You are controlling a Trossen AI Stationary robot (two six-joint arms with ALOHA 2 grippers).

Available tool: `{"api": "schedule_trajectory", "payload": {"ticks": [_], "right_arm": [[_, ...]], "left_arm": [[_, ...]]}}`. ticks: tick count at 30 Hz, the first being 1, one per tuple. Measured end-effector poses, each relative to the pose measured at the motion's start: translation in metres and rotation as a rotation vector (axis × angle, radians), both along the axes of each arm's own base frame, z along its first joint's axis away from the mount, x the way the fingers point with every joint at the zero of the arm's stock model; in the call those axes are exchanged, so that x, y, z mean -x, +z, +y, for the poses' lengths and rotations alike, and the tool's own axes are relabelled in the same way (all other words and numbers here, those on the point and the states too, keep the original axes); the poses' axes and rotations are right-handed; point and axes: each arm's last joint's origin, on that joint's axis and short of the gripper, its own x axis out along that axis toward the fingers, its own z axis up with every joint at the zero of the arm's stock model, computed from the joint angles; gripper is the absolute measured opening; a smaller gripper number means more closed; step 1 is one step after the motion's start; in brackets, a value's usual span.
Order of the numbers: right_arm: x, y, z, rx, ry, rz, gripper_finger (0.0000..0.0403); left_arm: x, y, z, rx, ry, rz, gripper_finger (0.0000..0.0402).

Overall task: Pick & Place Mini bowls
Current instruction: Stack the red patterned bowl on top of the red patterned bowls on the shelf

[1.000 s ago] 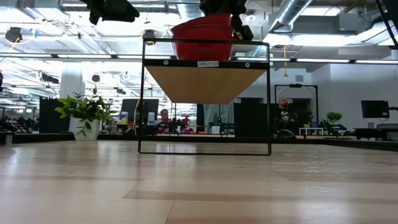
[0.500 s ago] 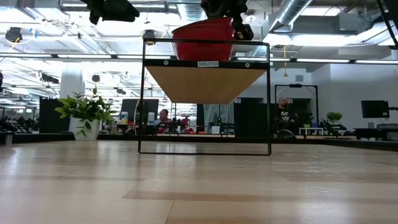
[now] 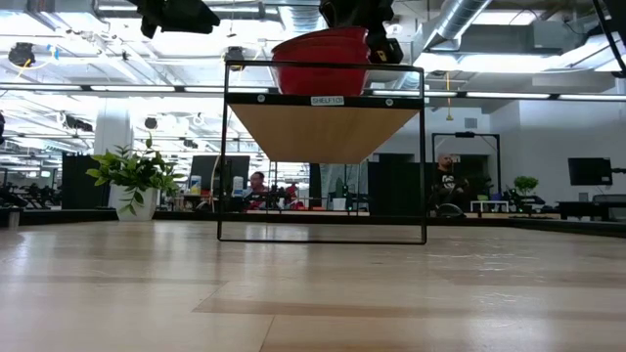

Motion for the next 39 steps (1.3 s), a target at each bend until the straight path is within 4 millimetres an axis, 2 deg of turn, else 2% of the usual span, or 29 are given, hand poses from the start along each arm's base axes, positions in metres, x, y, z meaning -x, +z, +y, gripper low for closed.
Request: {"api": "schedule_trajectory", "payload": {"ticks": [12,25,33,39], "right_arm": [[0.004,0.01,0.001,0.003,0.007,-0.016,0.0134],[0.009,0.009,-0.003,-0.005,-0.001,0.023,0.0132],[0.018,0.039,-0.01,0.028,0.008,-0.055,0.0131],[0.014,0.041,-0.004,-0.003,0.163,-0.13,0.0116]], "left_arm": [[0.0,0.0,0.0,-0.015,-0.003,0.008,0.0132],[0.0,0.001,0.0,-0.022,-0.004,0.005,0.0132],[0.0,0.001,0.0,-0.022,-0.004,0.001,0.0132],[0.0,0.002,0.0,-0.021,-0.004,-0.002,0.0132]]}}
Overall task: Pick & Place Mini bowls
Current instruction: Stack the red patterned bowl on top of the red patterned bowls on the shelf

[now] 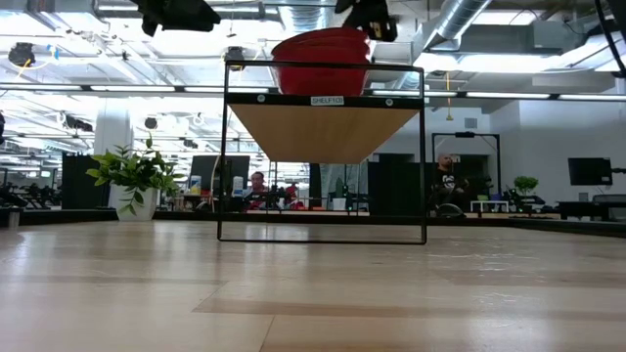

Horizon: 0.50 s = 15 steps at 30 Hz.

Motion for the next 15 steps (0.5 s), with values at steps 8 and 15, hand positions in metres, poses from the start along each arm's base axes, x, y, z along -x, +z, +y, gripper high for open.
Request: {"api": "schedule_trajectory", "payload": {"ticks": [8,15], "right_arm": [[-0.003,-0.018,-0.001,0.054,0.102,0.024,0.0107],[-0.005,-0.04,-0.002,0.048,0.122,0.077,0.0107]], "left_arm": [[0.0,0.0,0.0,0.0,0.0,-0.004,0.0132],[0.0,0.001,0.0,0.003,0.0,-0.009,0.0132]]}}
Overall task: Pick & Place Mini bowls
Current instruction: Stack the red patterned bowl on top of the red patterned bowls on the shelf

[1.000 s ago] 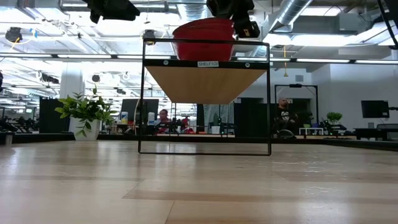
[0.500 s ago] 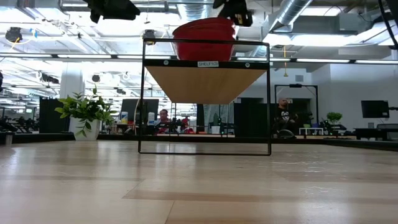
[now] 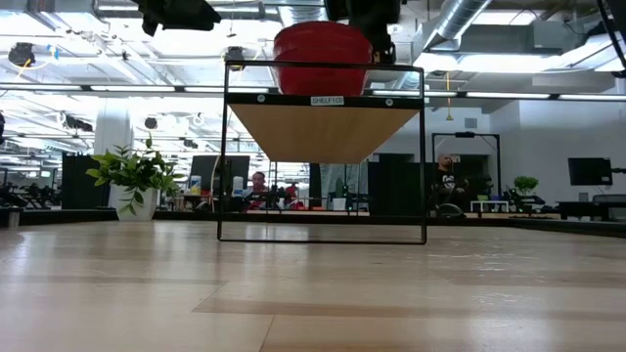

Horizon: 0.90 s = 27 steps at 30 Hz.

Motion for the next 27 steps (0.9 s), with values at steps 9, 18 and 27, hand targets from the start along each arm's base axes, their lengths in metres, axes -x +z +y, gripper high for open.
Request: {"api": "schedule_trajectory", "payload": {"ticks": [9,18,27], "right_arm": [[-0.001,-0.002,0.0,0.003,-0.008,-0.012,0.0107],[-0.012,0.028,0.02,0.02,0.068,-0.218,0.0107],[-0.031,0.014,0.036,0.003,0.136,-0.253,0.0107]], "left_arm": [[0.0,0.001,0.0,0.0,0.0,-0.008,0.0132],[0.0,0.002,0.0,0.0,0.0,-0.022,0.0132],[-0.001,0.003,0.0,-0.002,0.0,-0.027,0.0132]]}}
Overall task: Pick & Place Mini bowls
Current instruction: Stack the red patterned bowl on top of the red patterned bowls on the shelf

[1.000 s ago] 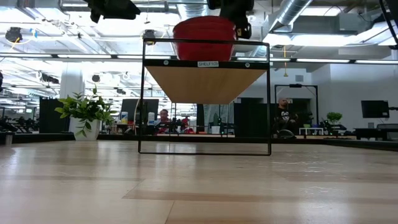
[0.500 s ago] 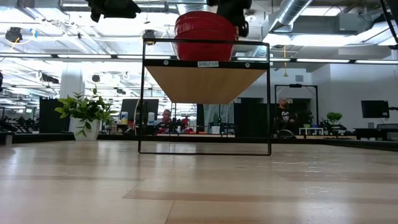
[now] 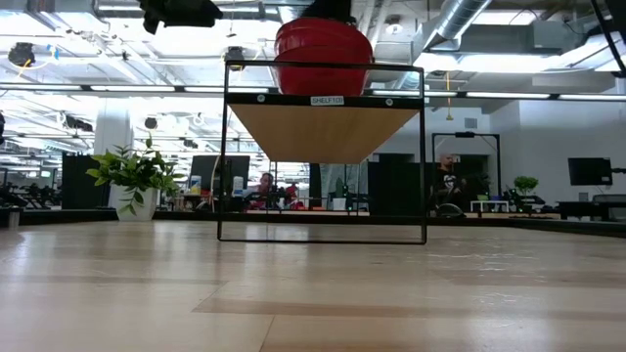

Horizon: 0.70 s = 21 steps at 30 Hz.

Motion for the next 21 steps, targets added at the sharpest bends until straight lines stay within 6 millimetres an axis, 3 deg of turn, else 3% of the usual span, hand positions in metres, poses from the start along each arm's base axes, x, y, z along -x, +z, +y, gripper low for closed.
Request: {"api": "schedule_trajectory", "payload": {"ticks": [12,21], "right_arm": [[-0.01,0.001,0.008,-0.02,0.031,-0.073,0.0107],[-0.014,-0.013,0.013,-0.032,0.031,-0.065,0.0107]], "left_arm": [[-0.002,0.0,0.0,-0.001,0.0,-0.002,0.0132],[-0.002,0.001,0.0,-0.001,0.0,-0.009,0.0132]]}}
